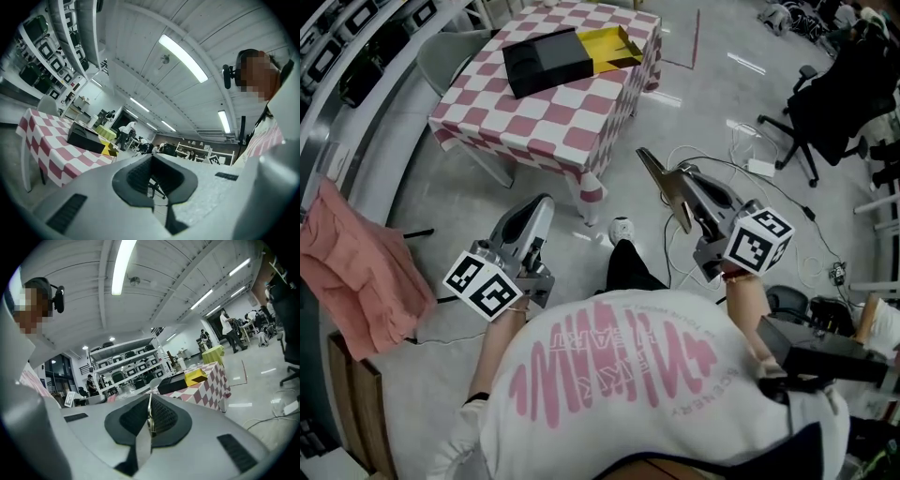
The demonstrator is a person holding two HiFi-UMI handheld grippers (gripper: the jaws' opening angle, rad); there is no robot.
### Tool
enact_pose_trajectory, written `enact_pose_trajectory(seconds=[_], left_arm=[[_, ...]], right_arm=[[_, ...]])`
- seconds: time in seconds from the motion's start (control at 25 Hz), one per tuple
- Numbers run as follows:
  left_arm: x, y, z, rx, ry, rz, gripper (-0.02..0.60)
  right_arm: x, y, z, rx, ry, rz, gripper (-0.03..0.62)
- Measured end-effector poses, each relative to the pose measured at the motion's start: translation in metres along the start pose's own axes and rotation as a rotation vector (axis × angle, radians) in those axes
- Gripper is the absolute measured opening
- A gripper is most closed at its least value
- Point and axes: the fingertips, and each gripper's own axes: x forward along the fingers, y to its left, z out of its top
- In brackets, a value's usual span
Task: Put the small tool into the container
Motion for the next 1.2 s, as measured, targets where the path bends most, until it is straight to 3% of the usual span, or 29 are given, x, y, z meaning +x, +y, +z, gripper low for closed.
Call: enact_pose_trajectory(seconds=[0.36,0.76,1.2], left_arm=[[0.072,0.049,0.034,0.057,-0.012,0.033,0.008],[0.165,0.13,0.081,0.052,-0.065,0.116,0.008],[0.244,0.196,0.096,0.047,-0.054,0.167,0.008]], right_arm=[[0.072,-0.058,0.051,-0.011,-0.011,0.077,0.011],[0.171,-0.142,0.129,-0.049,0.011,0.145,0.011],[0.259,-0.223,0.158,-0.01,0.038,0.187,0.011]])
